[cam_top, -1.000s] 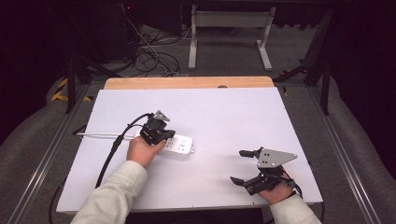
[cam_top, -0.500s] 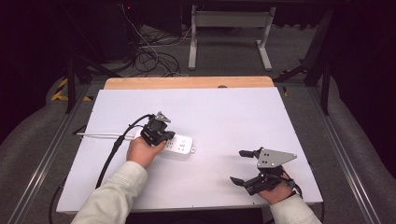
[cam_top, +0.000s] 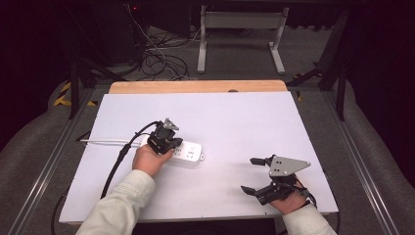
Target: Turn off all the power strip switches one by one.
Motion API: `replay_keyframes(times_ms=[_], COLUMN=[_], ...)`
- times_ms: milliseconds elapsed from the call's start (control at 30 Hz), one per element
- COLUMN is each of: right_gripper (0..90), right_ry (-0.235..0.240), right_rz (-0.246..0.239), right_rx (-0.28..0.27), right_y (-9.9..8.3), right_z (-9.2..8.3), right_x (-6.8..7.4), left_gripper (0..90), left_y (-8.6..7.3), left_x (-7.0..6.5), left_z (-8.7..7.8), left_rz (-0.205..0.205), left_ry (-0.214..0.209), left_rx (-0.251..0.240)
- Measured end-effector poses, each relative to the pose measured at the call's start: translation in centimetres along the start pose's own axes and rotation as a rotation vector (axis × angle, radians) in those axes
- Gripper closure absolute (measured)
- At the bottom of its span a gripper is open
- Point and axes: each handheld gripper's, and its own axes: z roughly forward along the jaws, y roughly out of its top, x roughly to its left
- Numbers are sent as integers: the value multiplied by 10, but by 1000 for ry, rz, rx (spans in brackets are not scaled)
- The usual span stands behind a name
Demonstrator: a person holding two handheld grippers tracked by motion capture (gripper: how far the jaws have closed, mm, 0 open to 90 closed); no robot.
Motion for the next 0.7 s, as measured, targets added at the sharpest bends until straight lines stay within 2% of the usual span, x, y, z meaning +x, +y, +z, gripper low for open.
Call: replay_keyframes(times_ms=[233, 433, 533, 567, 633, 700], right_gripper=[93, 93, 93, 93, 93, 93], right_ry=[0, 1, 1, 2, 2, 3], right_rz=[0, 1, 3, 2, 1, 1], right_rx=[0, 2, 3, 3, 3, 4], right_y=[0, 0, 0, 0, 0, 0], right_z=[0, 1, 1, 1, 1, 1], right_x=[0, 0, 0, 0, 0, 0], left_gripper=[900, 900, 900, 900, 900, 900], left_y=[-4, -4, -3, -3, -3, -3], left_x=[2, -1, -9, -9, -7, -6], left_z=[0, 0, 1, 1, 1, 1], left_rz=[-21, -12, 26, 28, 9, 6], left_ry=[-12, 5, 58, 62, 43, 41], left_rx=[-24, -29, -25, -23, -25, -22])
